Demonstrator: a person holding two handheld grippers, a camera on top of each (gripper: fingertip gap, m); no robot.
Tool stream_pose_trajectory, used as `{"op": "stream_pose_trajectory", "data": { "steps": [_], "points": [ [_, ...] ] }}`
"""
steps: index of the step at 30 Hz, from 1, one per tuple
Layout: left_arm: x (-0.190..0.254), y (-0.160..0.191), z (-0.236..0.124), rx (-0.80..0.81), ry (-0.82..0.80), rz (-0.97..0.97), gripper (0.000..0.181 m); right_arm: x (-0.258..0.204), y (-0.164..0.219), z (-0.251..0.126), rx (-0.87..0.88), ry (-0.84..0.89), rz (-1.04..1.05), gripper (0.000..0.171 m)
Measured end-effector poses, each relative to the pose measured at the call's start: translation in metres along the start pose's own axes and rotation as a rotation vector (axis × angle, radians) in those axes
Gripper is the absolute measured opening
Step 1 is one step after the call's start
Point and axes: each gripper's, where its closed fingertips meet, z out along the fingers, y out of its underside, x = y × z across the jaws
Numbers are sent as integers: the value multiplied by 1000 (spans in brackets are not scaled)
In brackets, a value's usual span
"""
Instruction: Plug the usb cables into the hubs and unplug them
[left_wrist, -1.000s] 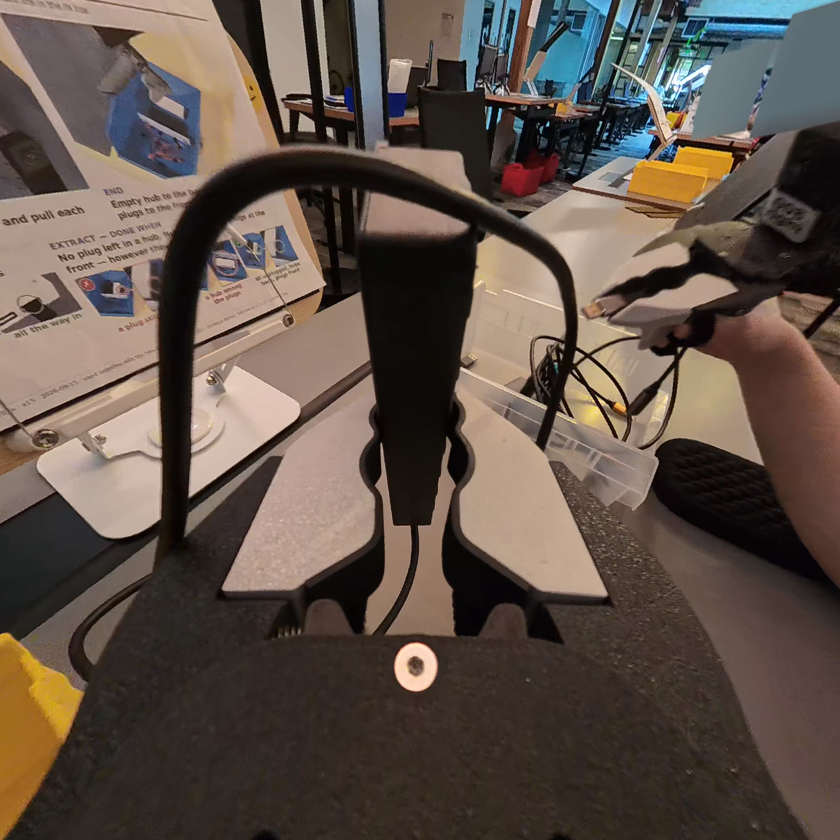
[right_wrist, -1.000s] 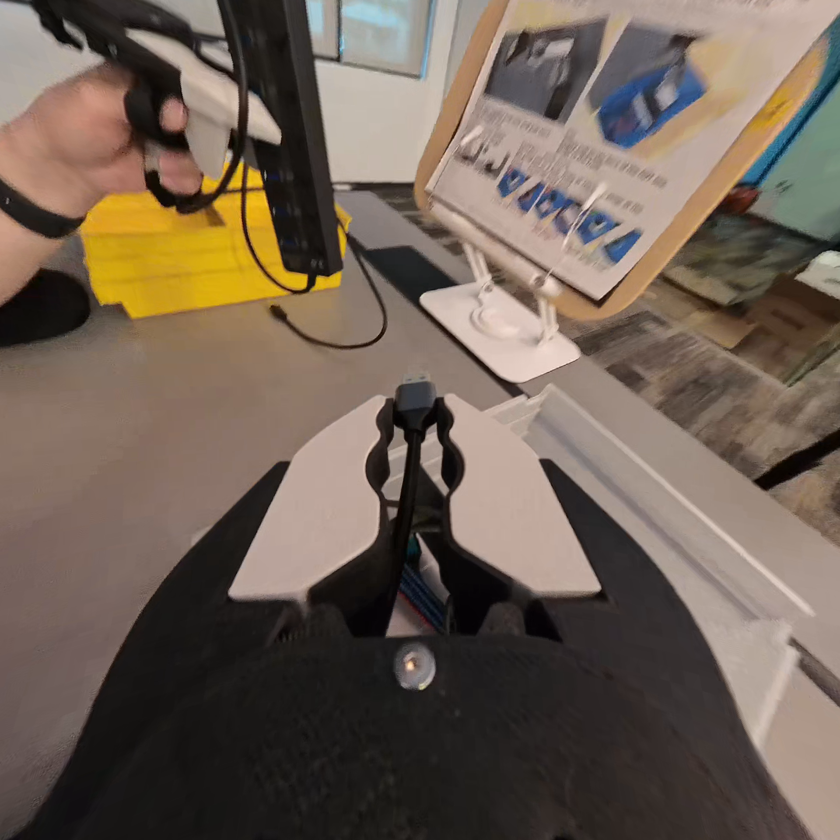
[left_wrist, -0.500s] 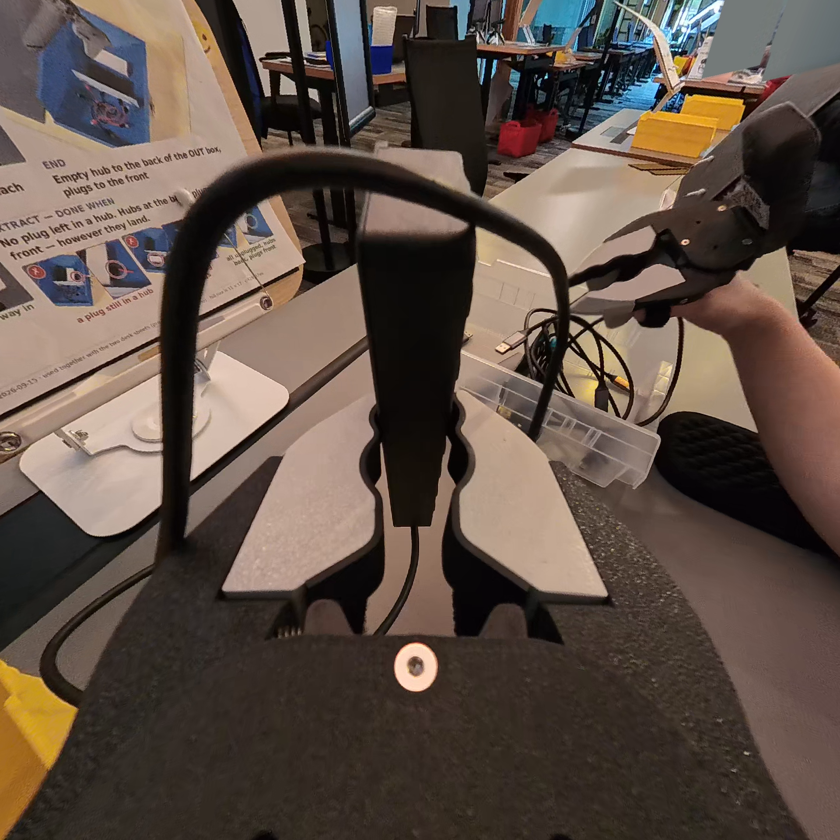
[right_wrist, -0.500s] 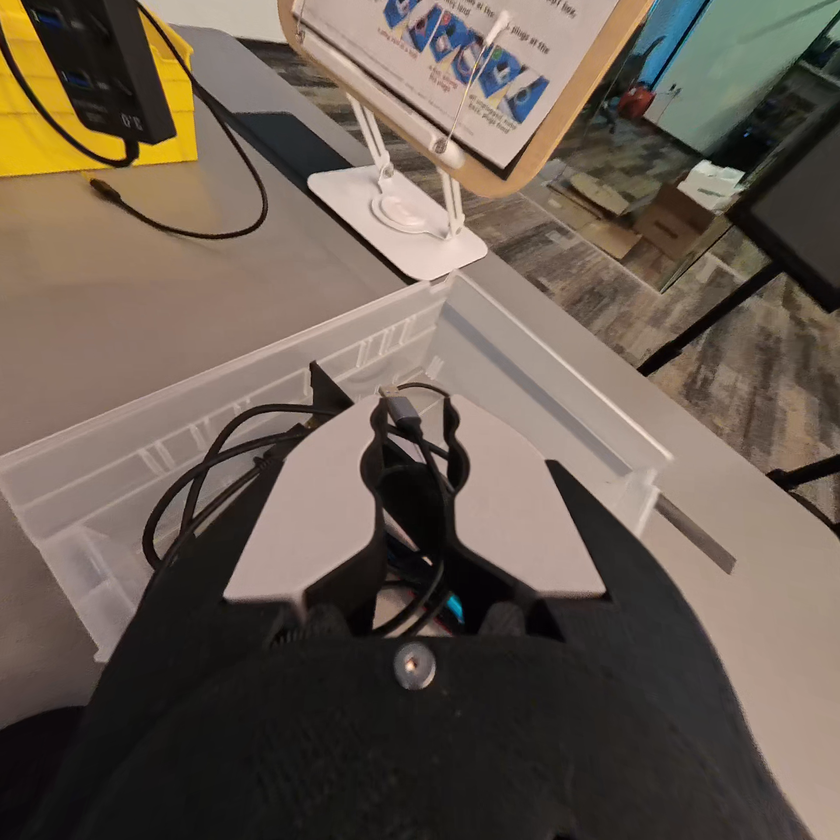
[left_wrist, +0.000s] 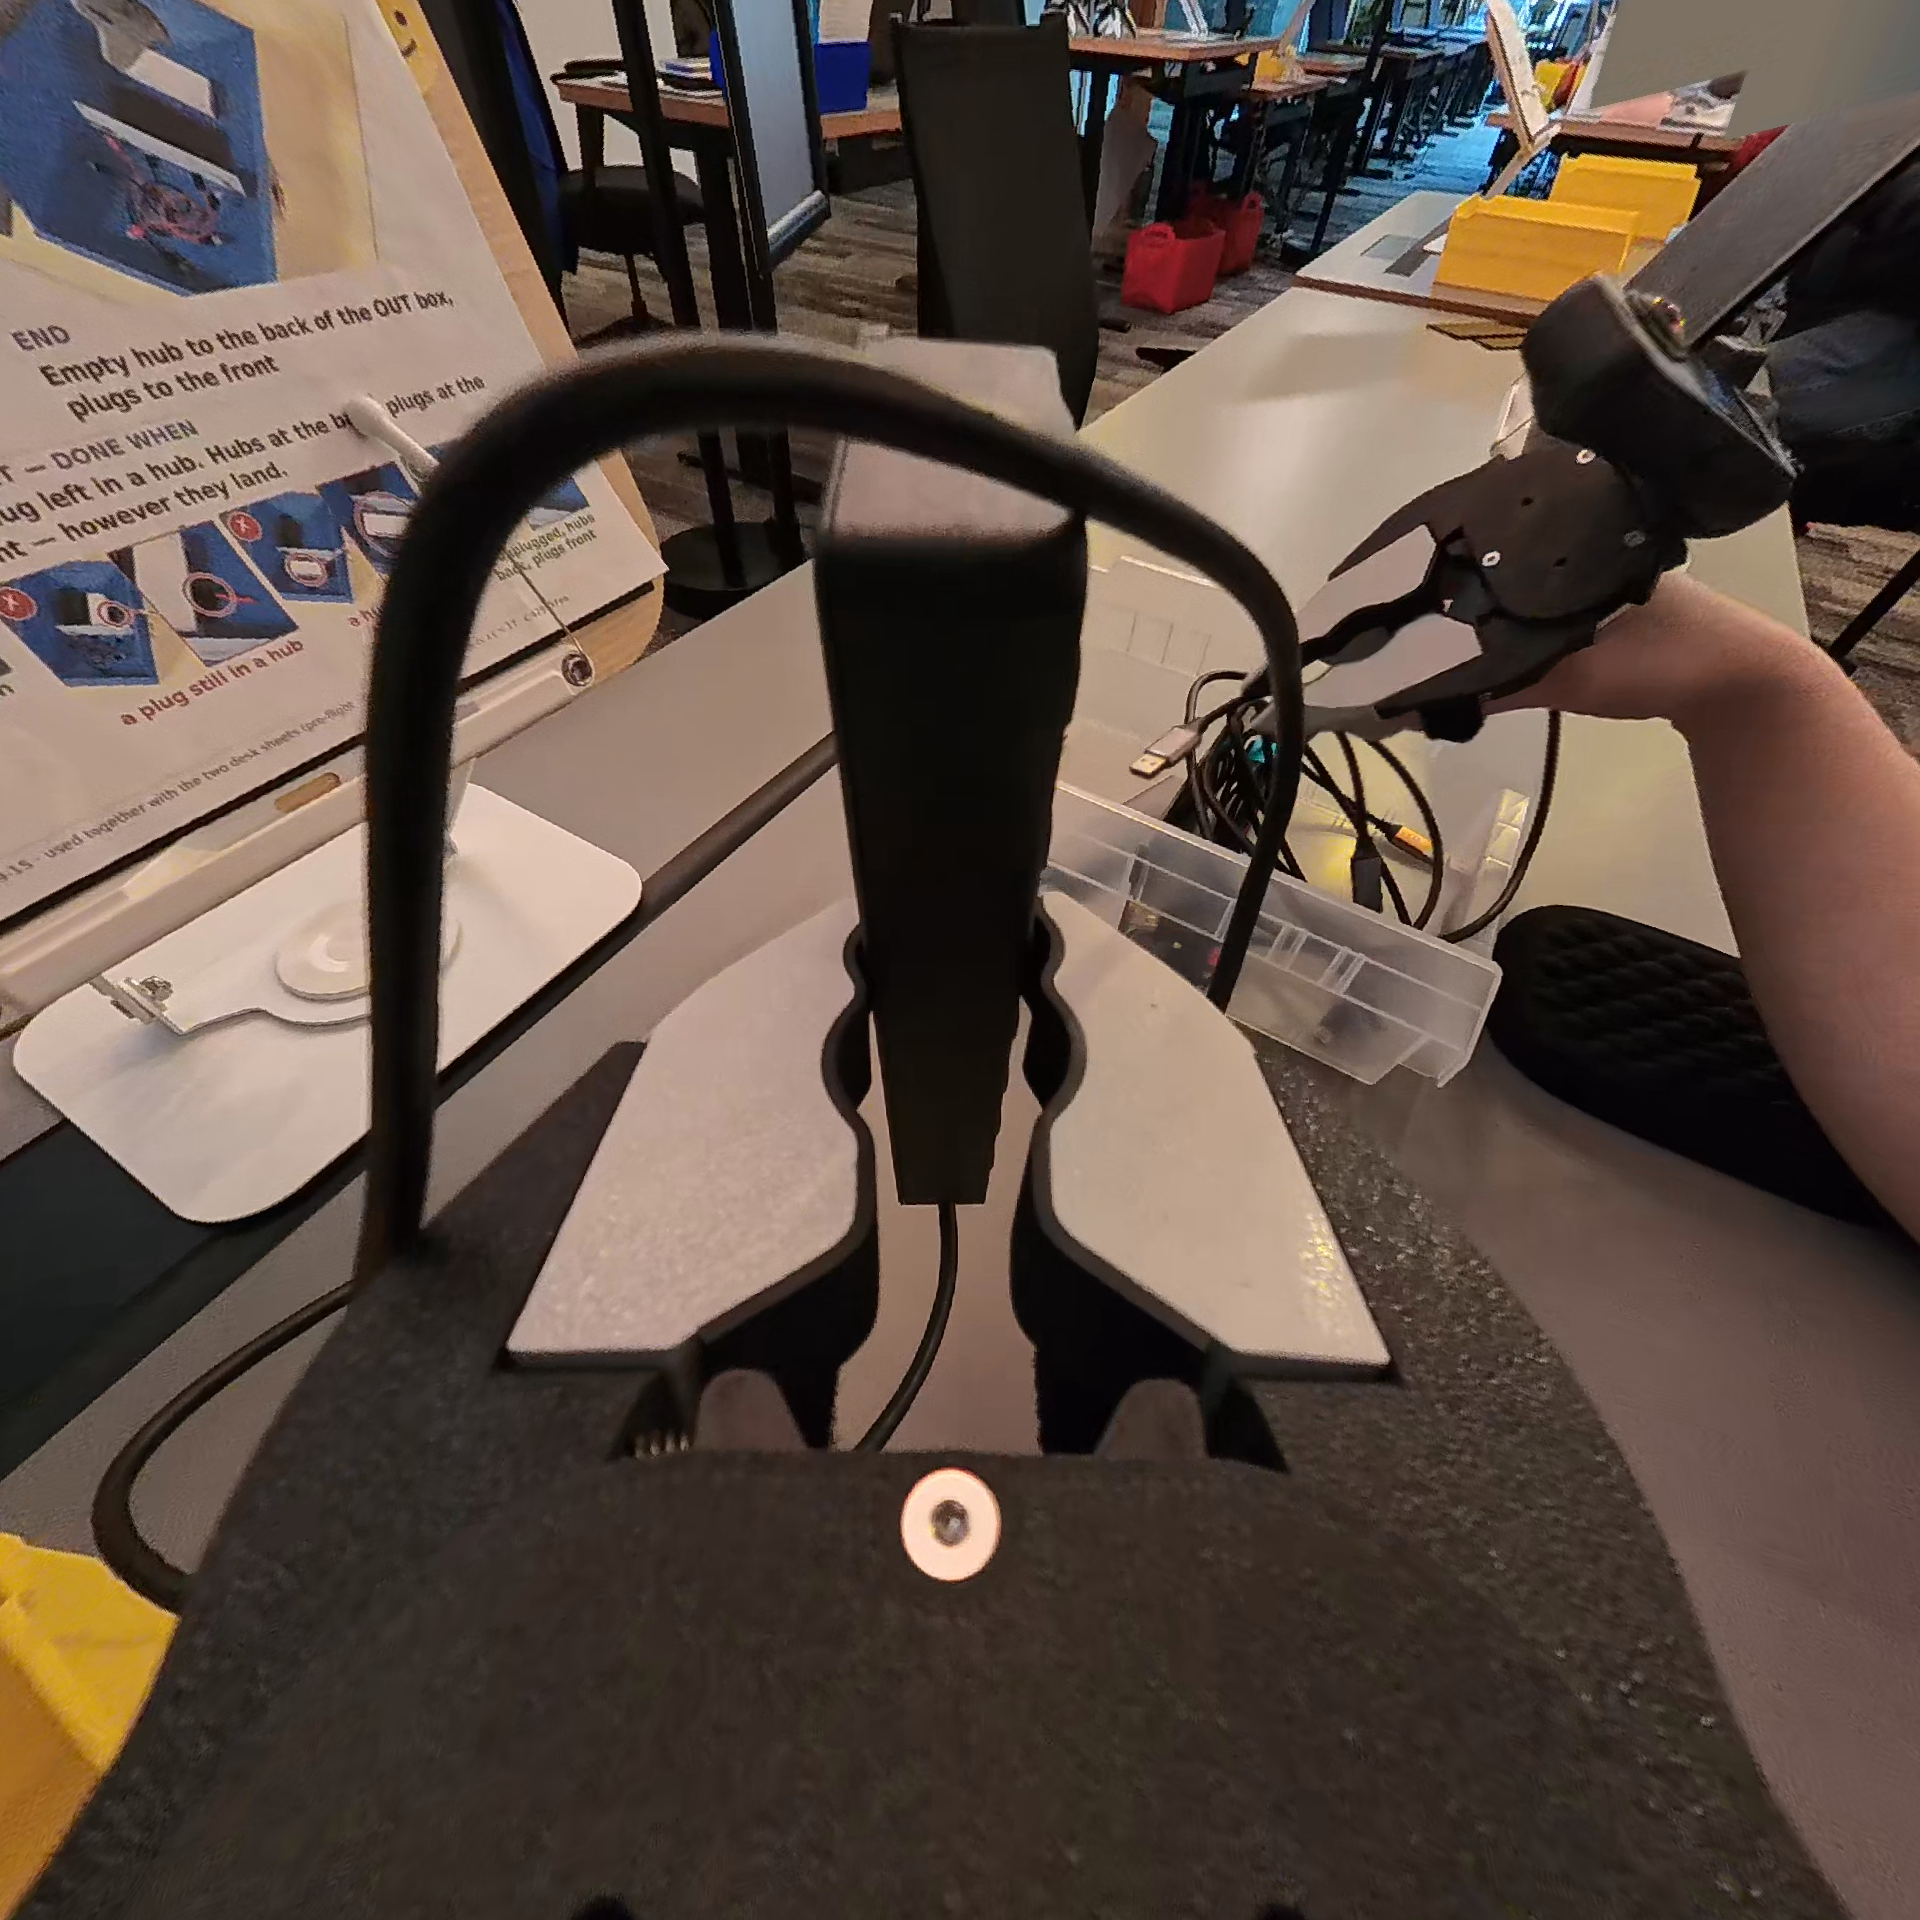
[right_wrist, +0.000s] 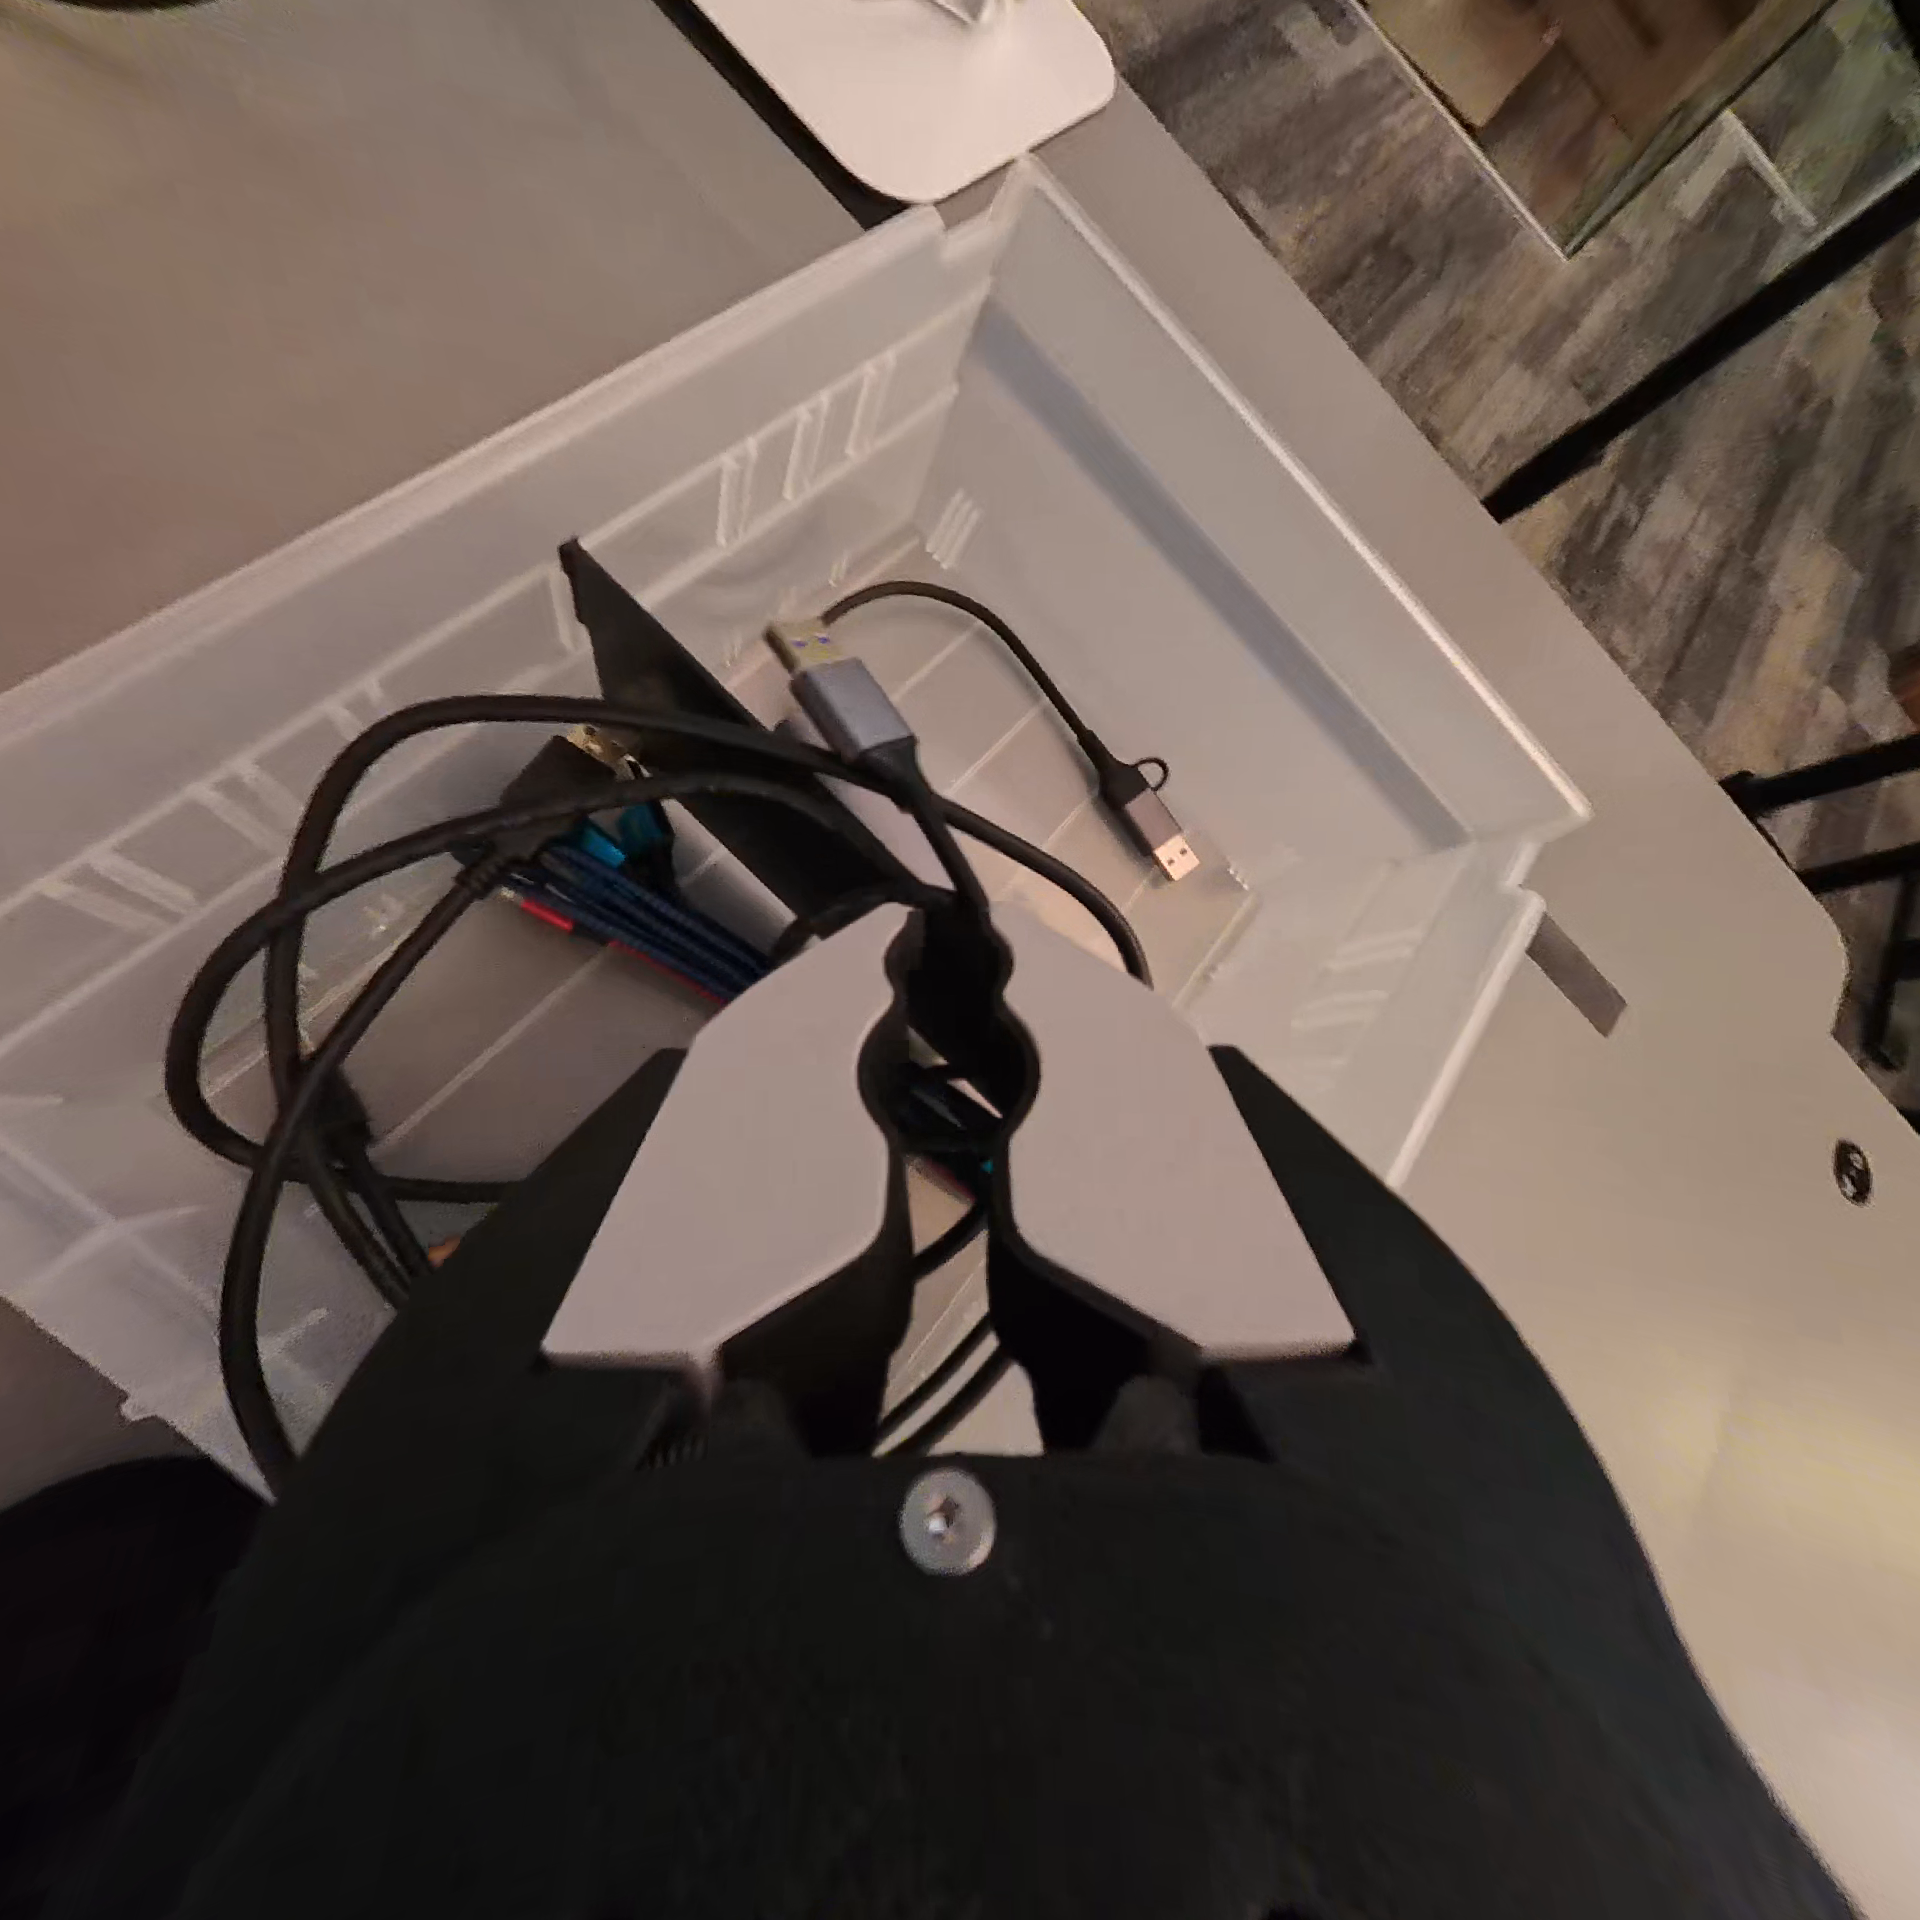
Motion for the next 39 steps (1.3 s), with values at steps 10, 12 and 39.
{"op": "stream_pose_trajectory", "data": {
  "steps": [10, 12, 39],
  "points": [
    [0, 0, -1, -1, -3, 4, 26, 7, 8, -1, -16, 42, -1, 21],
    [0, 0, -1, -3, -4, 5, 26, 4, 13, 2, -52, 31, -16, 8],
    [24, -14, -10, 60, 184, -103, 26, -43, -114, -65, 492, -77, -106, 39]
  ]
}}
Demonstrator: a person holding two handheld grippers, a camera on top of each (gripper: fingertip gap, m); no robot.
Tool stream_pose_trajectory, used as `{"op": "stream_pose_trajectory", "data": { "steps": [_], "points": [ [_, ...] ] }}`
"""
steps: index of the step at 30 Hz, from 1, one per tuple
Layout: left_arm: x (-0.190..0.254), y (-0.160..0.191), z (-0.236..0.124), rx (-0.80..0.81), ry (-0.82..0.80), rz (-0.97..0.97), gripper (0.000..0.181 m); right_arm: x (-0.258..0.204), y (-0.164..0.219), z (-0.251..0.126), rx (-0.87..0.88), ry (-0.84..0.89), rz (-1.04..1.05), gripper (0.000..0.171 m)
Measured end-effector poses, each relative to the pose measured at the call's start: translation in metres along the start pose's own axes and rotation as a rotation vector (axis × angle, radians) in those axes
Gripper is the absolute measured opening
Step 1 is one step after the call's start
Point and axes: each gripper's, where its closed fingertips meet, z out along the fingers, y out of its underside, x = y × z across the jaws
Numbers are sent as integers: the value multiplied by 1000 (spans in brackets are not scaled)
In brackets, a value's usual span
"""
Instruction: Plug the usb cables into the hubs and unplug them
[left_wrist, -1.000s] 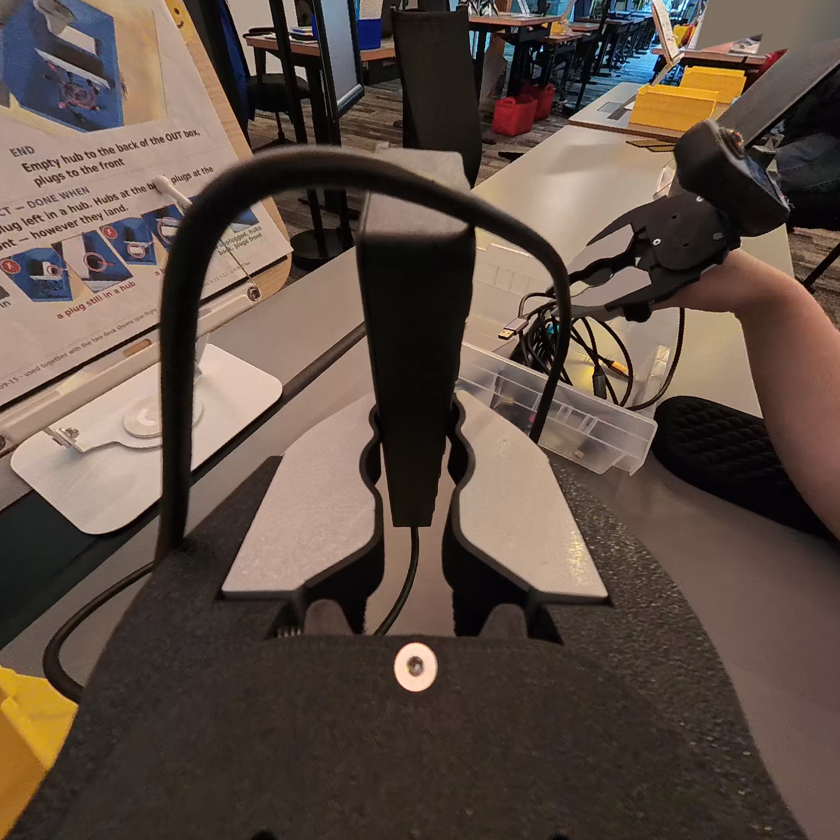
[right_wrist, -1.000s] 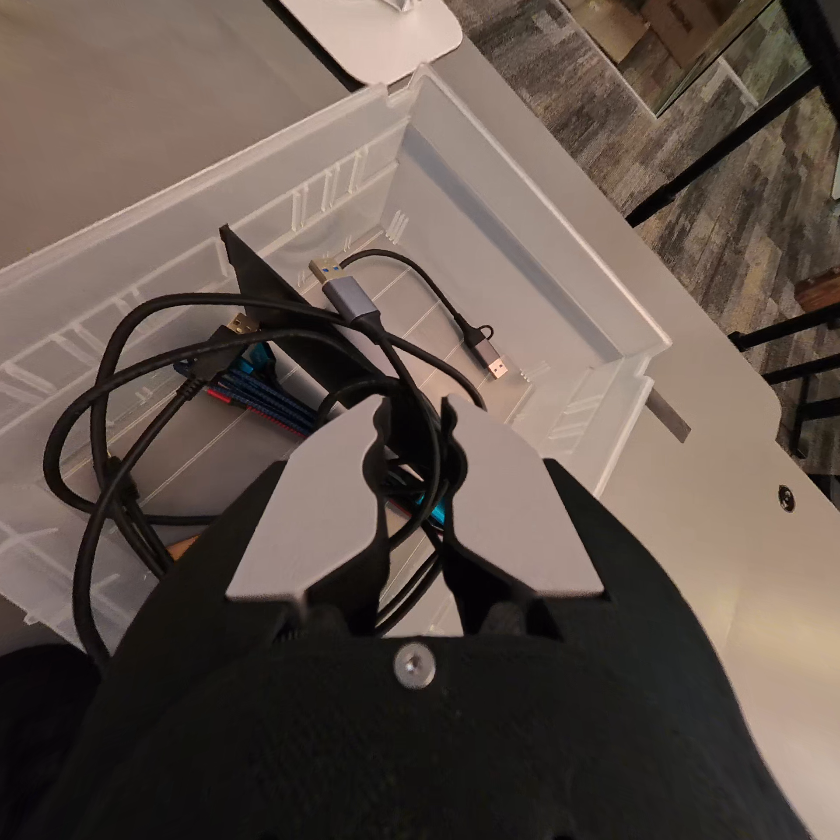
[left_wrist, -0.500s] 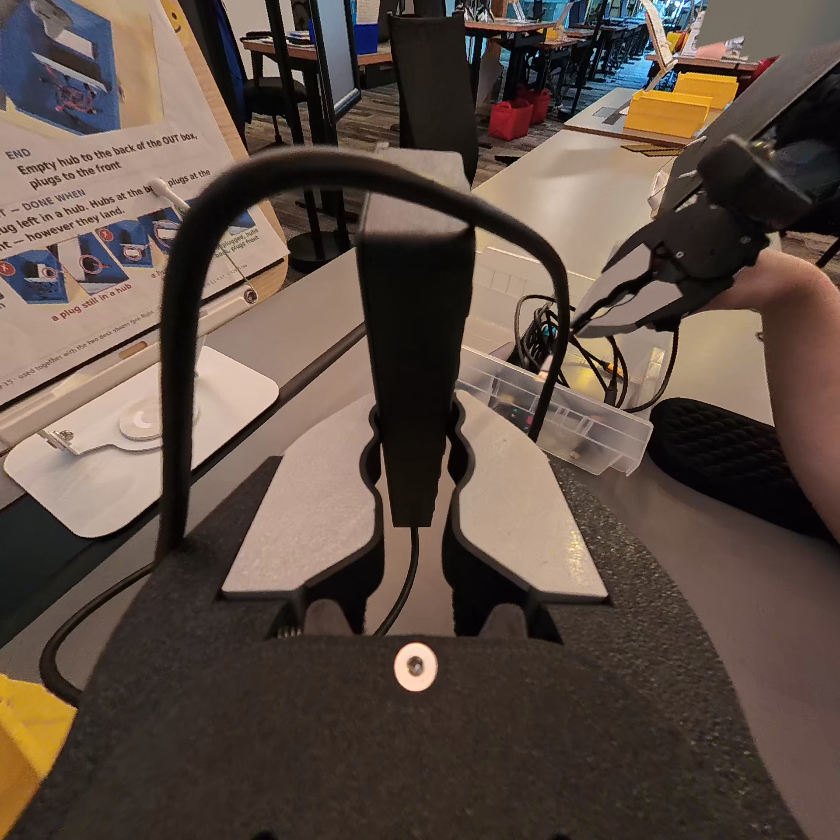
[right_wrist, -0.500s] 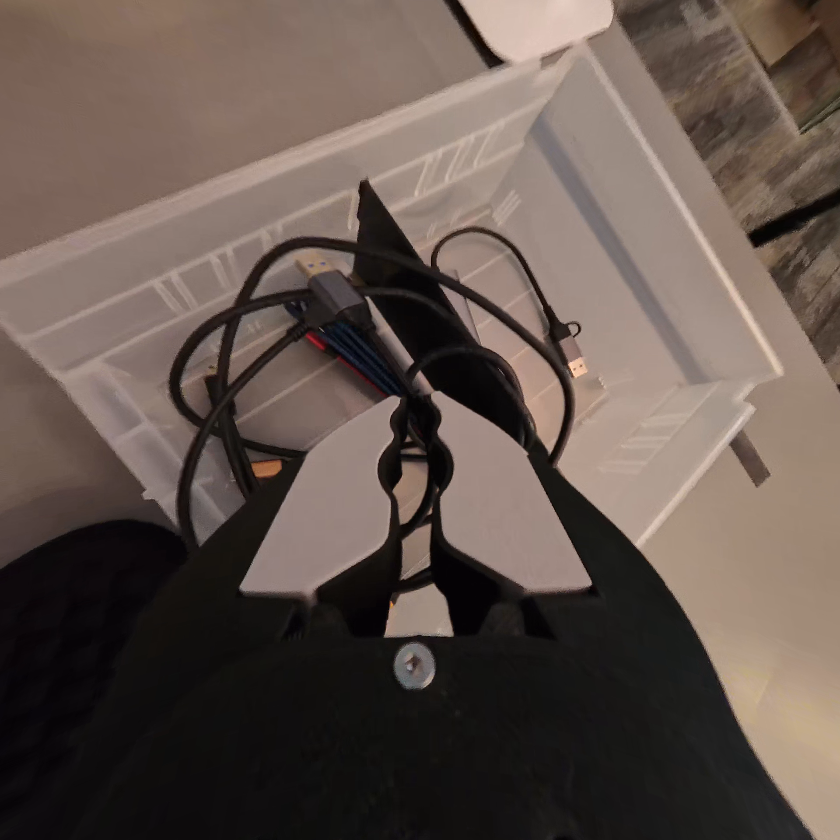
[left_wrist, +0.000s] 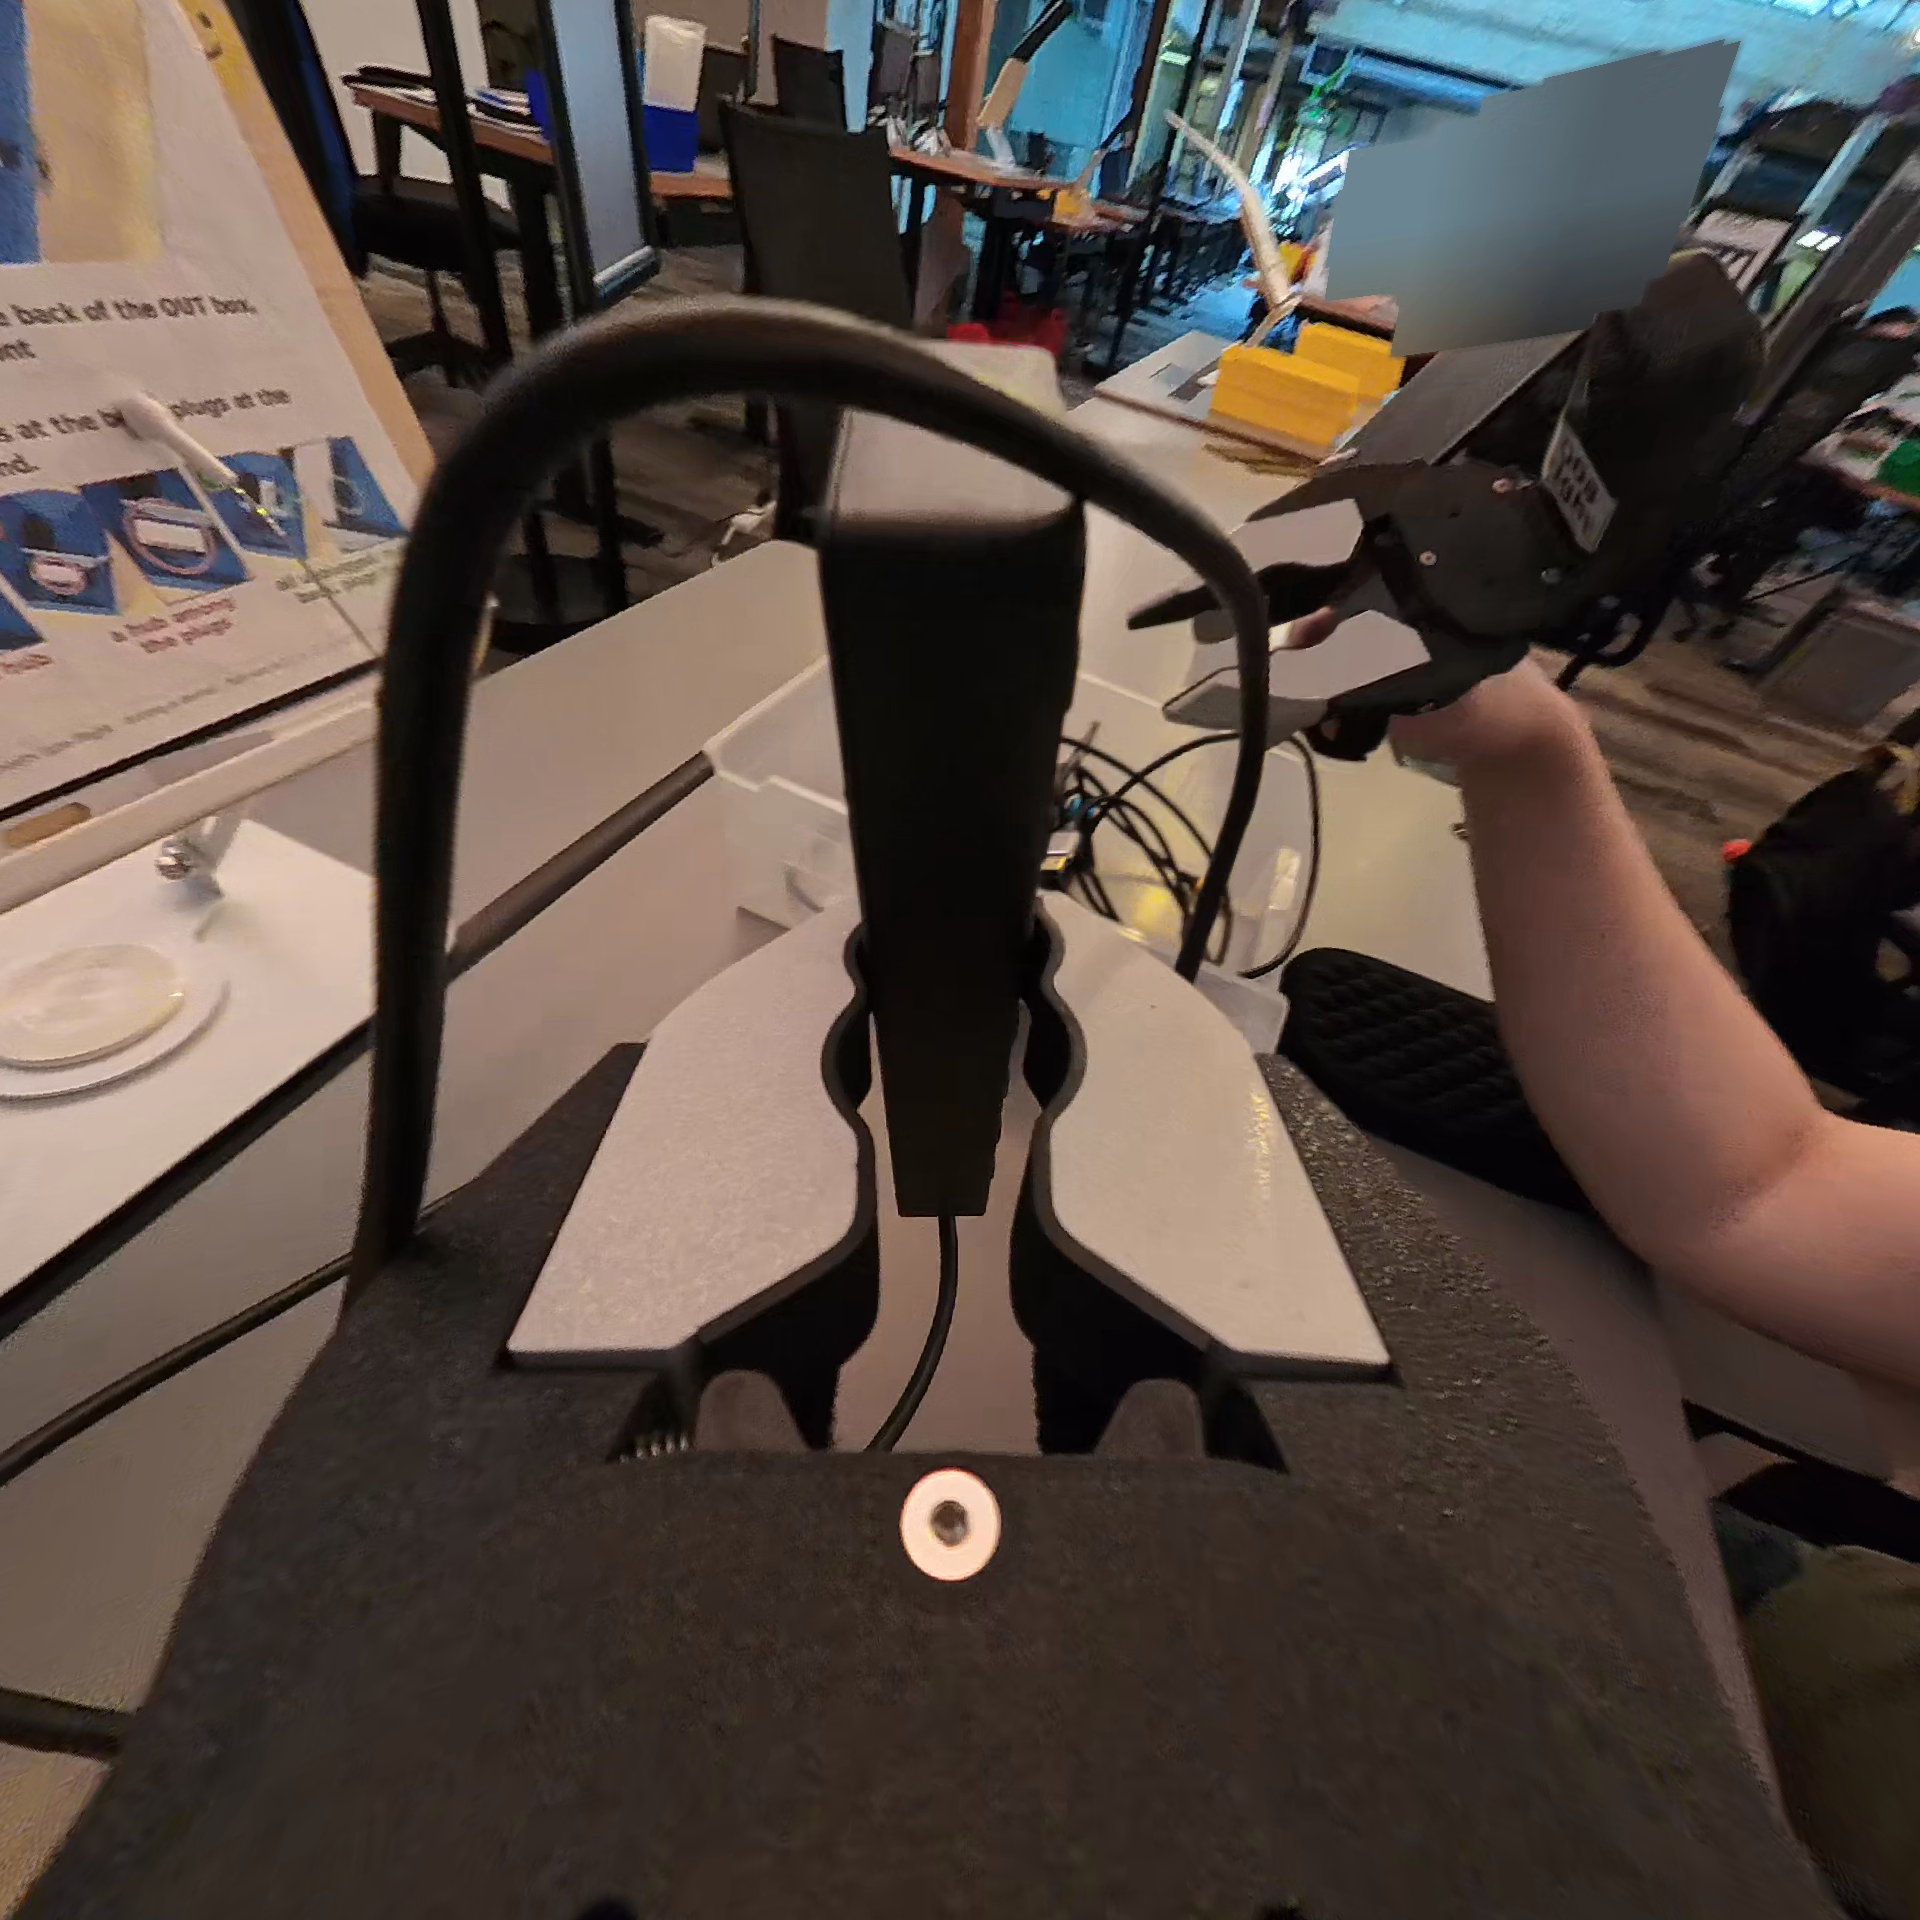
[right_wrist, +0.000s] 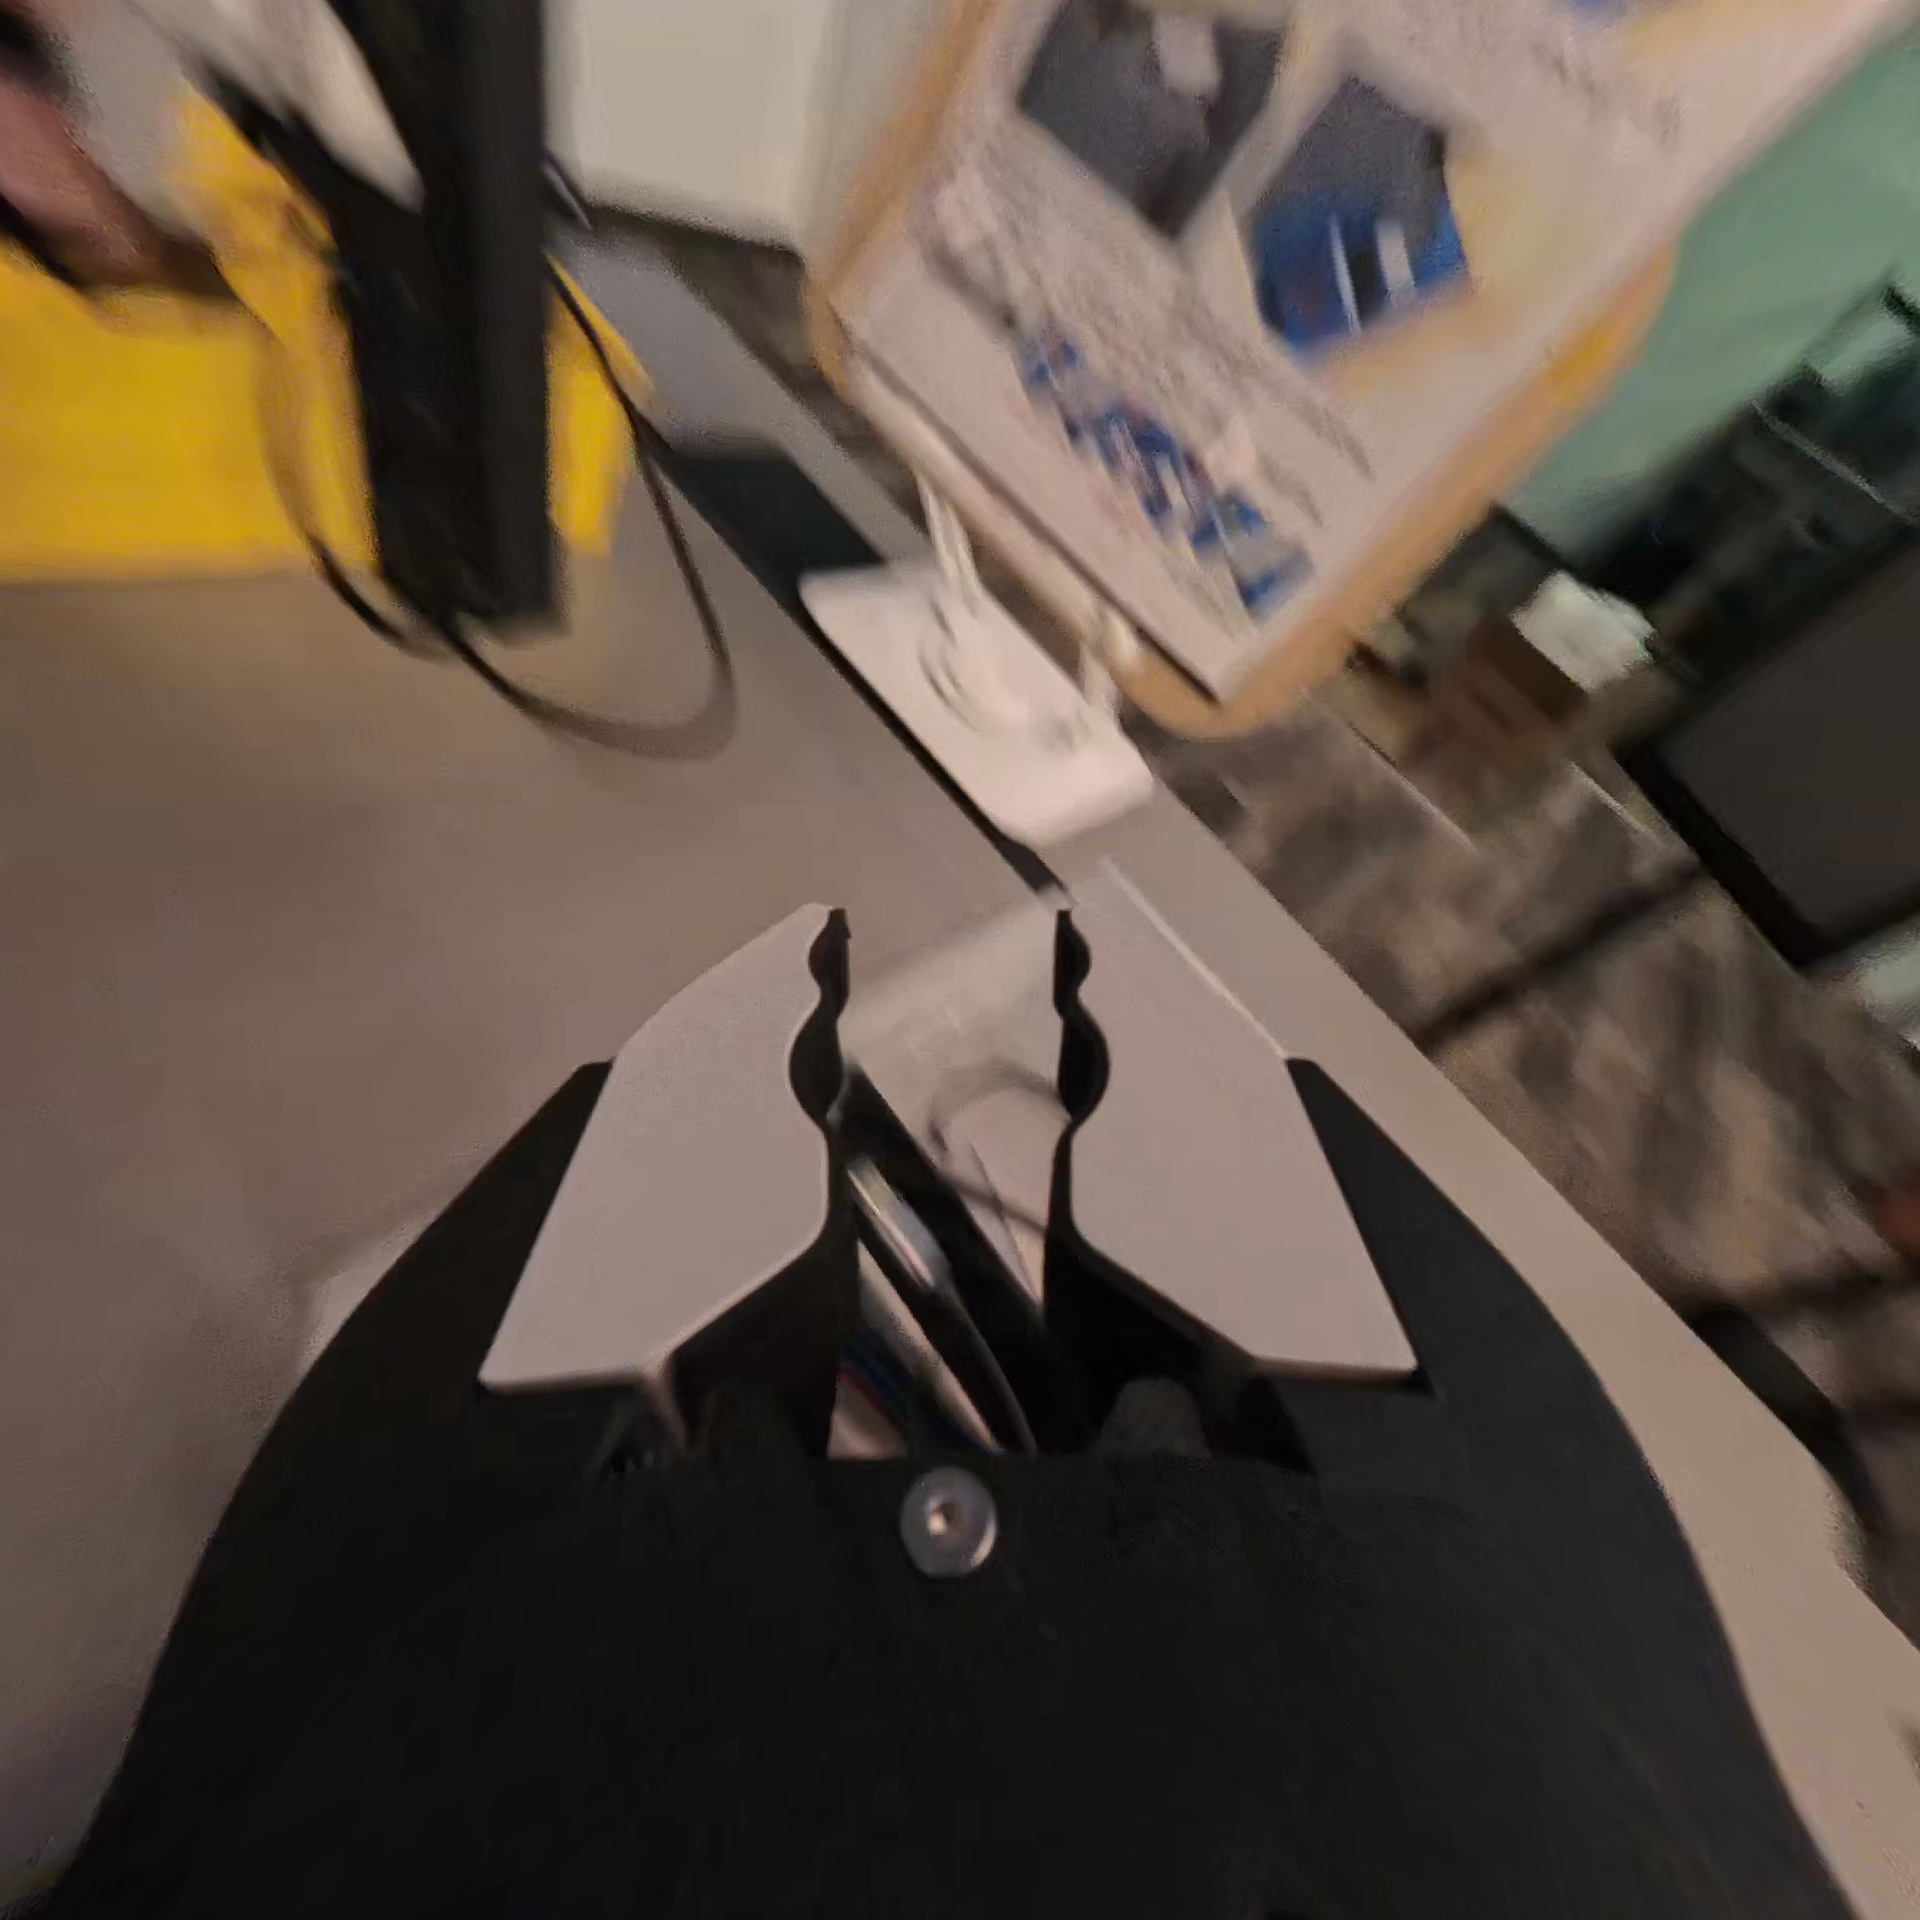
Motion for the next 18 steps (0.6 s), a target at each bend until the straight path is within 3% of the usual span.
{"op": "stream_pose_trajectory", "data": {
  "steps": [4, 9, 15, 18],
  "points": [
    [7, -4, -4, 9, 41, -16, 25, -68, -84, 15, 335, -362, 186, 63],
    [13, 1, 0, -50, 12, 40, 26, -111, -110, 50, 363, -484, 307, 83],
    [32, 8, 4, -111, 87, 104, 26, -120, -90, 74, 262, -504, 345, 74],
    [48, 11, 3, -131, 184, 109, 26, -127, -90, 66, 285, -632, 399, 53]
  ]
}}
